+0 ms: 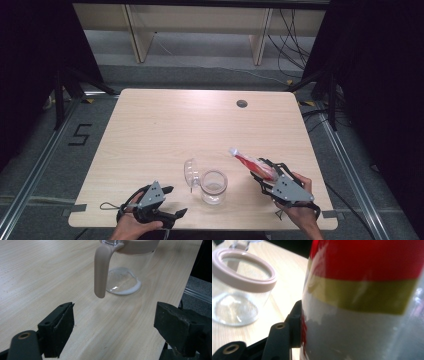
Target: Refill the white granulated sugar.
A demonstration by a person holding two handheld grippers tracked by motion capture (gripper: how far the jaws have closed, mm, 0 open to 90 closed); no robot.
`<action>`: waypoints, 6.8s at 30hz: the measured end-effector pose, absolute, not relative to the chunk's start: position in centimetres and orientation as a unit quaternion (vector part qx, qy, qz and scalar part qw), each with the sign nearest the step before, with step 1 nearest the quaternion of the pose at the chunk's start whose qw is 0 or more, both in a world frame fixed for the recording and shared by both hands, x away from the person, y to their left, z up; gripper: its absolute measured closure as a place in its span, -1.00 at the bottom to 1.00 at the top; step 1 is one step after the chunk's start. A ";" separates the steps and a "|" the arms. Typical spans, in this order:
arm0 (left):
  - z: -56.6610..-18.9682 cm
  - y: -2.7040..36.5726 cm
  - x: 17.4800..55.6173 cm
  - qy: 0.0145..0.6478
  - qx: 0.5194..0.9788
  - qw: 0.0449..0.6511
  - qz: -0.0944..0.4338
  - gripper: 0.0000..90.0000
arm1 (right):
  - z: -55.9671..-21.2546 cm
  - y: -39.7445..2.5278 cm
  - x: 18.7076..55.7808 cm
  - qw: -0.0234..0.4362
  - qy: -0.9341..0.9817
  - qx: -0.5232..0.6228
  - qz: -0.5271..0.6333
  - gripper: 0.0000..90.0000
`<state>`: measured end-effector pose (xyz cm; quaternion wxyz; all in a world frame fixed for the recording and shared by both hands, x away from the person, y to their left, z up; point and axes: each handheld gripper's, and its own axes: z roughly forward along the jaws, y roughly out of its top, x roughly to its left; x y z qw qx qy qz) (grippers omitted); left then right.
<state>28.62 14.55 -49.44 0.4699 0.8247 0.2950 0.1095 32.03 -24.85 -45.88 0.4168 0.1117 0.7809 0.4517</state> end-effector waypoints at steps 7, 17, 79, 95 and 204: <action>-49.4 14.5 28.6 0.299 0.820 0.478 0.094 -0.64 | -45.3 -24.1 31.1 0.443 0.796 0.055 0.408 0.14; -49.5 14.6 28.7 0.298 0.823 0.474 0.097 -0.64 | -44.6 -23.3 29.6 0.488 0.809 -0.014 0.327 0.15; -49.5 14.9 29.1 0.300 0.826 0.464 0.114 -0.65 | -44.5 -20.0 27.8 0.608 0.756 -0.231 0.073 0.17; -49.5 14.8 29.2 0.288 0.827 0.468 0.122 -0.65 | -44.2 -19.6 27.6 0.621 0.736 -0.270 0.025 0.18; -49.5 14.8 29.2 0.283 0.829 0.466 0.121 -0.65 | -44.3 -19.8 27.6 0.628 0.725 -0.282 -0.019 0.23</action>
